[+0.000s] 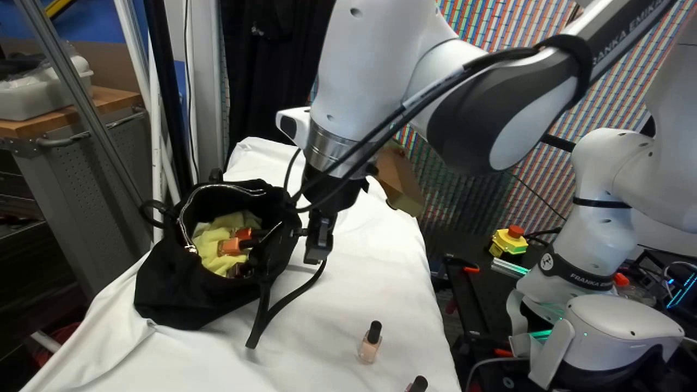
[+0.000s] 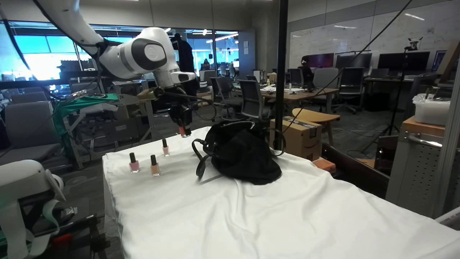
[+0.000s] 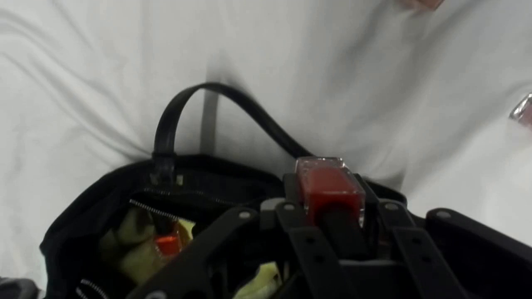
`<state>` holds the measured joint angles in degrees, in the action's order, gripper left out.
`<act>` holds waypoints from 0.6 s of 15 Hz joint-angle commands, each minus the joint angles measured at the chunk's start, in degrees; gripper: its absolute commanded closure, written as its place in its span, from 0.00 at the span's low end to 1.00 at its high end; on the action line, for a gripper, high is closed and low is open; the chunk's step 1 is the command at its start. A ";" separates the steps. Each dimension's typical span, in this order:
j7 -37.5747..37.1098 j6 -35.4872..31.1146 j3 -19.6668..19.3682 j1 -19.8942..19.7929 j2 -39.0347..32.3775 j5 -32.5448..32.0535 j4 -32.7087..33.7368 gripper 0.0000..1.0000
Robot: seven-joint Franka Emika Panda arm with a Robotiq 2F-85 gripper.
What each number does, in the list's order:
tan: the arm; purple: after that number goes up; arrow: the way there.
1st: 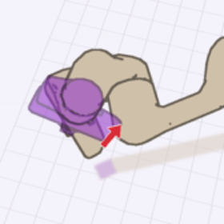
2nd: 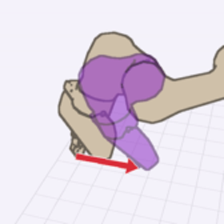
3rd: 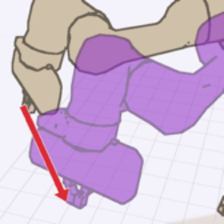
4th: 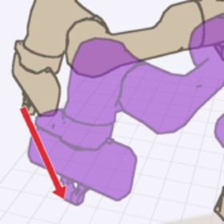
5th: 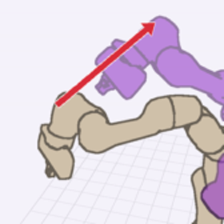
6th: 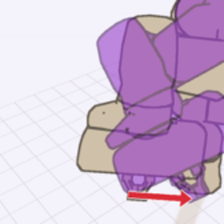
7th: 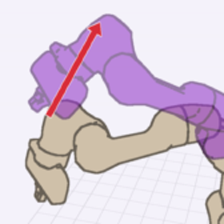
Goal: Place the nail polish bottles inside the black bag from right to left
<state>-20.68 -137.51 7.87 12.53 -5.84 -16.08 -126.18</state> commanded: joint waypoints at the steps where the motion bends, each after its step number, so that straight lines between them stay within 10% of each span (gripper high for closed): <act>1: -1.24 2.99 -1.31 -0.22 -7.06 -4.01 11.59 0.85; 9: -0.76 4.94 -6.39 1.67 -20.68 -6.99 29.69 0.85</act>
<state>-21.03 -135.31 3.41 12.68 -21.16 -21.71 -104.91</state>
